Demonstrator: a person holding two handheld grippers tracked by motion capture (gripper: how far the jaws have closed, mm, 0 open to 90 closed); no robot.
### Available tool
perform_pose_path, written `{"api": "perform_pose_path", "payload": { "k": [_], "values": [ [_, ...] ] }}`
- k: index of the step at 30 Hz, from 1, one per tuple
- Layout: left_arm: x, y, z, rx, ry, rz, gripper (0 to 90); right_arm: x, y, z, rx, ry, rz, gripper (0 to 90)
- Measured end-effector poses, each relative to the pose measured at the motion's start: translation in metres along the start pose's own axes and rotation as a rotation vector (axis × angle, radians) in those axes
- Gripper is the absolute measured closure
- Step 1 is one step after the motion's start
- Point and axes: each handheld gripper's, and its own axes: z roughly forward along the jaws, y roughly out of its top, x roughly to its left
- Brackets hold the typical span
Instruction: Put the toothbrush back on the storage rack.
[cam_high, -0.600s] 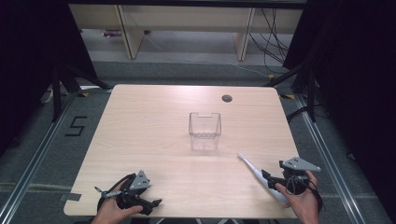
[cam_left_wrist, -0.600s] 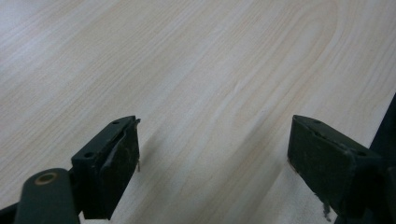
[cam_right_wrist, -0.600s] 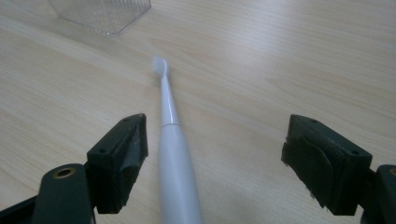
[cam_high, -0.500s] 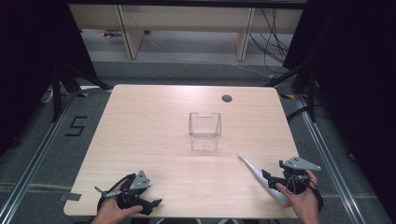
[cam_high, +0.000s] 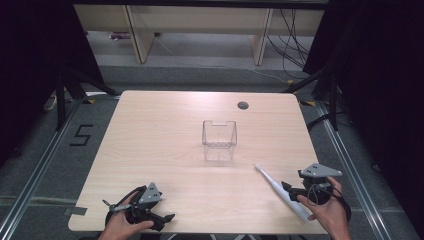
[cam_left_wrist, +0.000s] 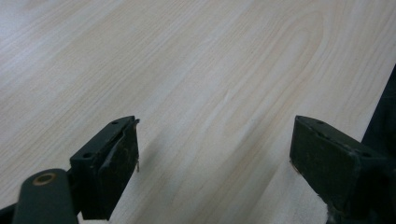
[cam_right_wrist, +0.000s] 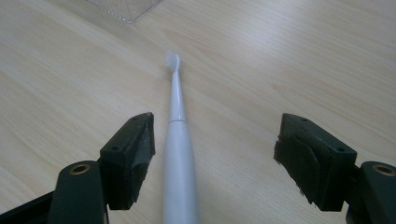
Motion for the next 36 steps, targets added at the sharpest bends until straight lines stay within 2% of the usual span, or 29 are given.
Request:
{"api": "perform_pose_path", "payload": {
  "k": [2,3,4,6,7,8,9,10,11,12,13,15,18,21,22,23,25,26,28,31,34,36],
  "values": [
    [0.000,0.000,-0.001,0.001,0.000,0.008,14.8,0.000,0.004,-0.004,0.043,0.001,0.019,28.7],
    [0.000,0.000,0.000,-0.006,0.001,0.001,14.8,-0.001,0.005,-0.004,0.059,0.003,-0.007,28.7],
    [0.001,0.000,-0.001,-0.005,0.001,0.009,14.8,0.000,0.006,-0.005,0.073,0.011,0.008,28.9],
    [0.001,0.000,-0.001,-0.009,0.004,0.003,14.8,-0.001,0.010,-0.005,0.086,0.014,-0.026,29.1],
    [0.001,0.000,-0.001,-0.010,0.005,0.001,14.8,0.000,0.012,-0.005,0.095,0.014,-0.024,29.2],
    [0.001,0.000,-0.002,-0.010,0.004,0.001,14.8,-0.001,0.015,-0.004,0.112,0.028,-0.048,29.3],
    [0.000,0.000,-0.002,-0.014,-0.004,-0.004,14.8,0.000,0.016,-0.004,0.118,0.028,-0.047,29.3],
    [0.001,0.000,-0.002,-0.009,0.002,0.005,14.8,0.000,0.018,-0.003,0.122,0.028,-0.050,29.3],
    [0.000,0.000,-0.002,-0.014,0.006,-0.002,14.8,0.000,0.019,-0.002,0.133,0.034,-0.060,29.3],
    [0.001,0.000,-0.002,-0.010,0.003,0.004,14.8,0.003,0.021,-0.001,0.156,0.042,-0.035,29.8],
    [0.001,-0.001,-0.002,-0.010,0.002,0.004,14.8,0.002,0.022,0.001,0.163,0.049,-0.058,31.4],
    [0.001,0.000,-0.002,-0.001,0.000,0.005,14.8,0.003,0.022,0.003,0.181,0.045,-0.060,31.9],
    [0.001,0.000,-0.001,-0.009,0.003,0.004,14.8,0.003,0.019,0.009,0.215,0.061,-0.089,33.2],
    [0.000,0.000,-0.002,-0.011,0.005,0.005,14.8,0.005,0.018,0.014,0.246,0.061,-0.088,36.0],
    [0.001,0.000,-0.002,-0.010,0.007,0.006,14.8,0.004,0.017,0.016,0.247,0.061,-0.112,36.6],
    [0.001,0.000,-0.002,-0.007,0.006,0.009,14.8,0.005,0.017,0.017,0.259,0.069,-0.102,37.1],
    [0.001,0.000,-0.002,-0.006,0.009,0.011,14.8,0.004,0.017,0.018,0.275,0.072,-0.119,39.6],
    [0.001,0.000,-0.002,-0.006,0.008,0.010,14.8,0.006,0.018,0.019,0.286,0.074,-0.099,40.4],
    [0.001,0.000,-0.002,-0.010,0.009,0.005,14.8,0.004,0.019,0.022,0.305,0.078,-0.115,43.2],
    [0.001,0.000,-0.002,0.004,0.003,0.009,14.8,0.006,0.021,0.027,0.343,0.089,-0.100,48.2],
    [0.001,0.000,-0.002,-0.002,0.013,0.006,14.8,0.007,0.023,0.032,0.375,0.088,-0.096,51.3],
    [0.000,-0.001,-0.002,-0.004,0.012,-0.008,14.8,0.008,0.024,0.034,0.403,0.089,-0.084,52.8]
  ]
}}
